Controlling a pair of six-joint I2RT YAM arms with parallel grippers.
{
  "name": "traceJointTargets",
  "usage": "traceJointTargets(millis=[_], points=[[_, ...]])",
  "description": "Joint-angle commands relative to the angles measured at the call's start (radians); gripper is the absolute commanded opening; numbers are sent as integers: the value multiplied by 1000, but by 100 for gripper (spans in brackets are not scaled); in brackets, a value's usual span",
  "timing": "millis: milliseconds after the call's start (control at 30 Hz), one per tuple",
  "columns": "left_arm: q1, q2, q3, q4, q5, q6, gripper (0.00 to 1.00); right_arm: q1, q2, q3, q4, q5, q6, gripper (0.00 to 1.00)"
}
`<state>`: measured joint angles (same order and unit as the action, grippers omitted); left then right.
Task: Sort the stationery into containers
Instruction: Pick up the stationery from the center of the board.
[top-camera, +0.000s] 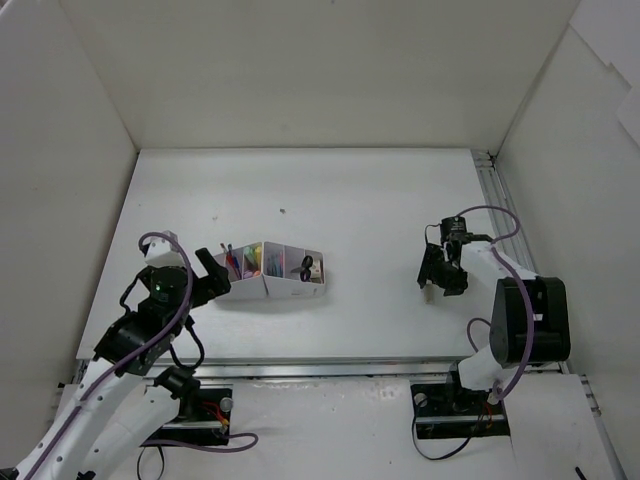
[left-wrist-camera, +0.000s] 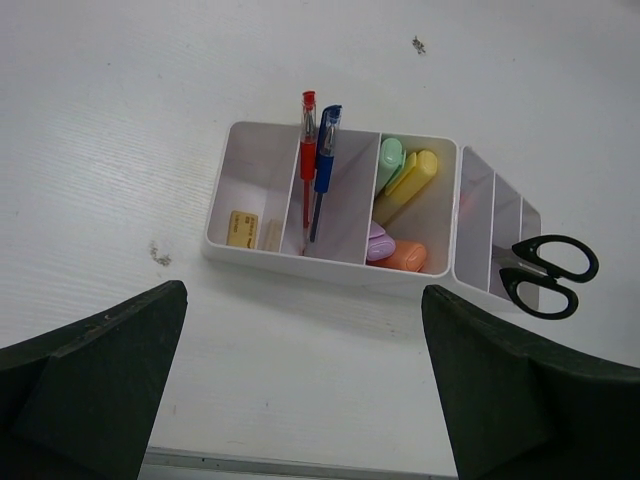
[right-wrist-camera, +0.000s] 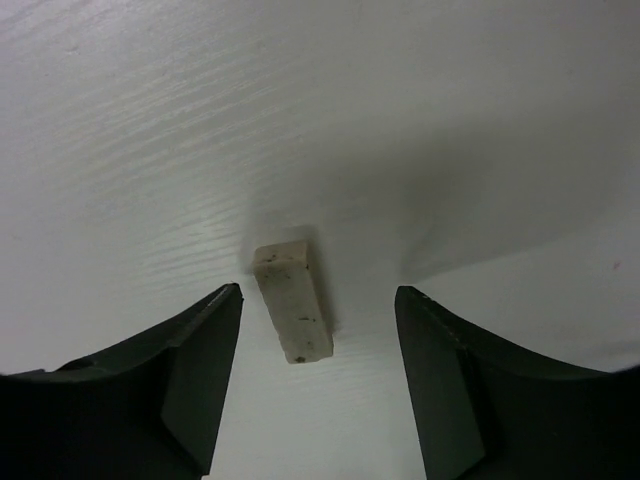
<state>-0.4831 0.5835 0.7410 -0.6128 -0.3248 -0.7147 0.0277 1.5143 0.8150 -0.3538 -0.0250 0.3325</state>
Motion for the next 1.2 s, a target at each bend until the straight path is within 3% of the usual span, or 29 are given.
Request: traceJointTargets(millis=[0,33,67,133,267,333,500,600,700,867,1167], points=[[-2,19,69,41,-46,14,99,-15,9,20,24,-87,-18,57],[-2,18,70,44,-52,14,99,-14,17,15,24,-99,-21,56],[-2,19,67,50,-56,15,99,-14,21,6,22,-105,-18,46],[-2,27,57,68,-72,17,99,-3,26,-10,22,-78,-1,37],[-2,47,70,87,-68,30,99,52,-34,-25,9,-29,19,7],[-2,62,75,120,-16,69,99,86,-69,-20,12,-52,-18,0],[-2,117,89,241,241,196,99,247,-279,3,65,-191,-222,0],[-2,154,93,316,531,253,100,372,-397,3,110,-313,-361,0],[-11,185,90,393,703,267,99,491,-497,0,160,-411,-459,0],[-34,237,109,415,736,247,99,668,-549,6,219,-466,-588,0],[-181,363,133,478,771,235,100,827,-396,151,260,-363,-694,0]])
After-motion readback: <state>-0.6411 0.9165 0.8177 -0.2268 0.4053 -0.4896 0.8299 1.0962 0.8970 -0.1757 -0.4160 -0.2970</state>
